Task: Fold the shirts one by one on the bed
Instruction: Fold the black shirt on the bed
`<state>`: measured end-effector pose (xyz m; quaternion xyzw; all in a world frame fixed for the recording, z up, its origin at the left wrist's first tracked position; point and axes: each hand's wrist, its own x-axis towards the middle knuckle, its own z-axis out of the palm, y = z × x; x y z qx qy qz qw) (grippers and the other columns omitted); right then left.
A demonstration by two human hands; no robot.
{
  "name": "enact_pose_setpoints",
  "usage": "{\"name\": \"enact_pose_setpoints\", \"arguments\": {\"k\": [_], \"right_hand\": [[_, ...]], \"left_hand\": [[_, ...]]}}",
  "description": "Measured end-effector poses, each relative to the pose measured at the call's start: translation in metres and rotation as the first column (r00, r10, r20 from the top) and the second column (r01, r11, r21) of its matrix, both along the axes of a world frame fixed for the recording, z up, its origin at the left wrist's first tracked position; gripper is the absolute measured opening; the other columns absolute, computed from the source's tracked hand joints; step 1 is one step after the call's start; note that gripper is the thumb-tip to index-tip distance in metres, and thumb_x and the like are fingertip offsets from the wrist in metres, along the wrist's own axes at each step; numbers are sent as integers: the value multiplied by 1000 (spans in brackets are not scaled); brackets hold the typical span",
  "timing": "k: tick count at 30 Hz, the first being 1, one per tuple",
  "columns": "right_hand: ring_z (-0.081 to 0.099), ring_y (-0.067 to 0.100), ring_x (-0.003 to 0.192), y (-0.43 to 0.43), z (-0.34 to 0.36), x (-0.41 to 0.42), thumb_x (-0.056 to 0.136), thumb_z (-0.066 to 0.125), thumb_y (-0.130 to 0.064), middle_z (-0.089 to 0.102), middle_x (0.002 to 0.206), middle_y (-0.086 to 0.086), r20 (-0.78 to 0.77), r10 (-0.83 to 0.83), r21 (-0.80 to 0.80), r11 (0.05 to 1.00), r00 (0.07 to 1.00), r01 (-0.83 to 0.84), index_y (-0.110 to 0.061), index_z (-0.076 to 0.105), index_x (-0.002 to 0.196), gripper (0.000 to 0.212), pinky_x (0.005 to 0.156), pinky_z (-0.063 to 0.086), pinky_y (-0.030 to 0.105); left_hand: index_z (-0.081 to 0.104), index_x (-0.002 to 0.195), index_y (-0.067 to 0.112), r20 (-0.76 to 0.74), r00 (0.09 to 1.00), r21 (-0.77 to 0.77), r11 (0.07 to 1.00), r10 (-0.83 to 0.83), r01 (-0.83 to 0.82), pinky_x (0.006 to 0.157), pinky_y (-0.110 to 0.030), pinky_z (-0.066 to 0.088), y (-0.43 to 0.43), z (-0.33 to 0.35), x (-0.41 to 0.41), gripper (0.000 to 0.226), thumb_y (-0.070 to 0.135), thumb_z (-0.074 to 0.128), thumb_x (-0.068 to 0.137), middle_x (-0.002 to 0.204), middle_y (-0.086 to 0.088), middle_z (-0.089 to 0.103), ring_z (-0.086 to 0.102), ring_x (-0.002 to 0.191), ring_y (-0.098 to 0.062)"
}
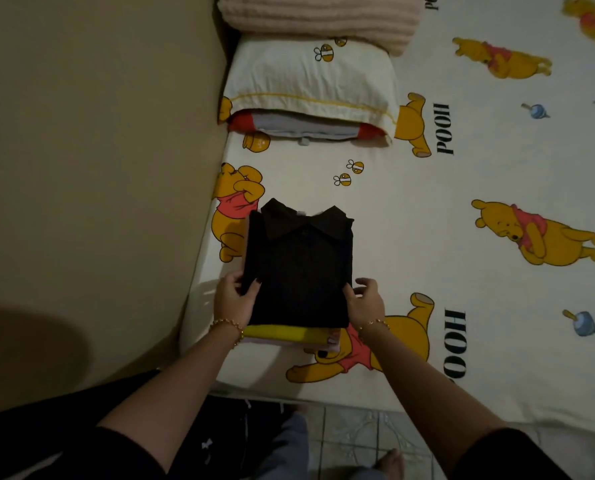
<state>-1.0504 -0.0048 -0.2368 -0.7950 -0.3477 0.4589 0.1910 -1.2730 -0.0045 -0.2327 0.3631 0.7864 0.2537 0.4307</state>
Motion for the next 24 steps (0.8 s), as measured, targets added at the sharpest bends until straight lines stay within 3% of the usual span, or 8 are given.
{"name": "enact_pose_setpoints", "arguments": {"k": [3,7,9,12,16,21,24], "right_hand": [[56,20,85,-8,3,-2,96,53,-29,62,98,8,-15,-21,24,999,1000,22,-6,55,112,28,63,43,24],[59,26,87,-18,3,-2,95,54,-30,62,87,7,-85,-24,48,998,996,28,-8,57,89,23,70,48,36],[59,27,87,-23,2,0,95,53,-33,64,87,10,-122,-44,18,999,992,47,-7,60,87,28,75,50,41],[54,20,75,-34,3,1,95,52,-35,63,83,10,-123,-32,-20,999,992,30,-2,64,87,35,65,44,32],[50,19,70,-47,6,5,93,57,-28,60,75,9,-103,-51,4,999,993,52,0,63,83,30,61,39,28],[41,15,57,-66,9,8,92,60,-30,47,57,3,-46,19,16,1000,999,-18,-8,53,64,36,54,32,26],[38,12,53,-75,9,8,91,61,-35,44,55,2,-22,52,26,998,998,-51,-10,51,64,38,51,28,25]], "left_hand": [[60,110,7,-57,998,18,1000,-15,16,71,-26,42,-7,1,0,30,28,61,90,104,-8,62,57,92,-20],[62,106,2,5,1000,32,999,14,-14,68,-26,39,-9,11,2,26,25,53,95,92,-7,61,59,91,-26],[59,111,3,37,999,13,1000,28,-29,74,-28,43,-11,11,1,29,26,54,95,99,-9,62,60,99,-28],[56,118,3,48,996,-51,996,74,-72,83,-29,44,-22,10,-5,36,28,59,92,113,-10,62,59,106,-28],[64,103,0,-9,1000,-104,994,17,-18,75,-28,43,-39,8,-16,27,24,60,91,101,-14,66,61,97,-29],[63,101,3,-34,998,-100,994,-47,43,70,-25,39,-53,18,-25,21,21,57,93,98,-12,65,54,85,-19],[63,102,2,-68,994,-118,990,-80,72,71,-25,38,-60,20,-27,23,22,56,94,98,-13,64,53,85,-20]]}}
